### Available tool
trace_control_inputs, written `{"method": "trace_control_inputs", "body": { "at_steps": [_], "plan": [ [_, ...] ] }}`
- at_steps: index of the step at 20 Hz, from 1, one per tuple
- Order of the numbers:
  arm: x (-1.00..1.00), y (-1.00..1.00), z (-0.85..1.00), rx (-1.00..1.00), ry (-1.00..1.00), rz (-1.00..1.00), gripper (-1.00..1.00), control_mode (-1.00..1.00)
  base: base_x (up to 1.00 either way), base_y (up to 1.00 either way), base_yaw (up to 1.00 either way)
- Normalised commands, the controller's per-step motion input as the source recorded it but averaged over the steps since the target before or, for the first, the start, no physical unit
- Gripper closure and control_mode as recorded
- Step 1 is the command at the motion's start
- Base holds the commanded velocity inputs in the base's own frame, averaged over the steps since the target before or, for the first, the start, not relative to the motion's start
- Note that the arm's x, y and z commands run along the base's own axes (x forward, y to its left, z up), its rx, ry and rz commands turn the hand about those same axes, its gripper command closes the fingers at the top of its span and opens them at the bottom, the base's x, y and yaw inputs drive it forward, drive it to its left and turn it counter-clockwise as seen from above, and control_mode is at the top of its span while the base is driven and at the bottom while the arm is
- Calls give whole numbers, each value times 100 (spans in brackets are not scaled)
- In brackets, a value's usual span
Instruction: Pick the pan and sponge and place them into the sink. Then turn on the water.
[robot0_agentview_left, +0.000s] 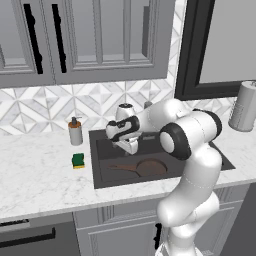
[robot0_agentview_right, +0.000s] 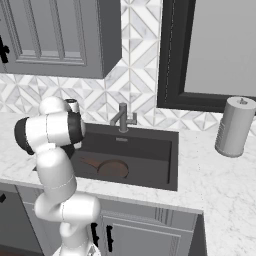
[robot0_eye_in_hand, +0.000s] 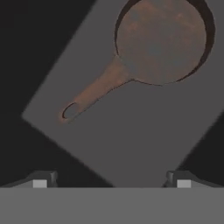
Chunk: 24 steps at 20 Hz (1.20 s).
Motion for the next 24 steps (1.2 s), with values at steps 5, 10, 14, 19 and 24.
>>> {"method": "trace_control_inputs", "body": {
  "at_steps": [5, 10, 14, 19, 24],
  "plan": [
    [0, 16, 23, 0, -1, 69, -100, -100, 0, 0, 0],
    [-9, 40, 10, 0, -14, 26, -100, -100, 0, 0, 0],
    [0, 58, 1, 0, -14, 10, -100, -100, 0, 0, 0],
    [0, 38, 13, 0, -10, 14, -100, -100, 0, 0, 0],
    [0, 35, 9, -1, 0, 14, -100, -100, 0, 0, 0]
  ]
}}
